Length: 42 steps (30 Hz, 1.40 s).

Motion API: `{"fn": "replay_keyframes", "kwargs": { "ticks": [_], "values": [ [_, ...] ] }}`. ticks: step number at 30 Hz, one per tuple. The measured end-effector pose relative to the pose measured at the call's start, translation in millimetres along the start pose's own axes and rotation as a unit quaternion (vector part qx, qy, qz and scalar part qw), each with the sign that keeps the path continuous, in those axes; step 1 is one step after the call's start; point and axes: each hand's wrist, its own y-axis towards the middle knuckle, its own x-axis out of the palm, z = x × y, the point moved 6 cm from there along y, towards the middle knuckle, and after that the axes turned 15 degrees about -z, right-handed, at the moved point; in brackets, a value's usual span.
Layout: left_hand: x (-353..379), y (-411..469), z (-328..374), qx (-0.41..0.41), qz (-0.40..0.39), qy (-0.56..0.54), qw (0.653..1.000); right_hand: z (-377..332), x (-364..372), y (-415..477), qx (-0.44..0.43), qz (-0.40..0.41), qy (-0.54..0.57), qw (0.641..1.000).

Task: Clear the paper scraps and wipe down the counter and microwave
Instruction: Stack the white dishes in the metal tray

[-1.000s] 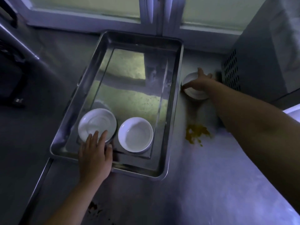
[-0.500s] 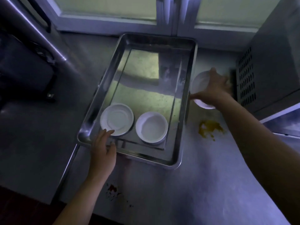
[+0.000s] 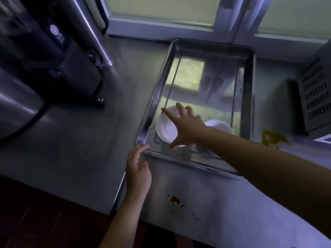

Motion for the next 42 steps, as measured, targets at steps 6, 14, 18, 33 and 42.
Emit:
{"fn": "replay_keyframes", "kwargs": {
  "ticks": [6, 14, 18, 33, 42],
  "values": [
    [-37, 15, -18, 0.025, -0.068, -0.036, 0.997, -1, 19, 58, 0.133, -0.077, 0.064, 0.986],
    [-68, 28, -45, -0.001, -0.088, -0.065, 0.994, -3, 41, 67, 0.176, -0.076, 0.092, 0.977],
    [-68, 33, -34, 0.004, -0.102, -0.071, 0.992, -9, 34, 58, 0.156, -0.083, 0.115, 0.977],
    [128, -35, 122, 0.104, -0.404, -0.072, 0.906, 96, 72, -327, 0.257, 0.406, 0.500, 0.720],
    [300, -191, 178, 0.160, -0.499, -0.005, 0.852, 166, 164, -523, 0.208, 0.521, 0.586, 0.584]
  ]
}}
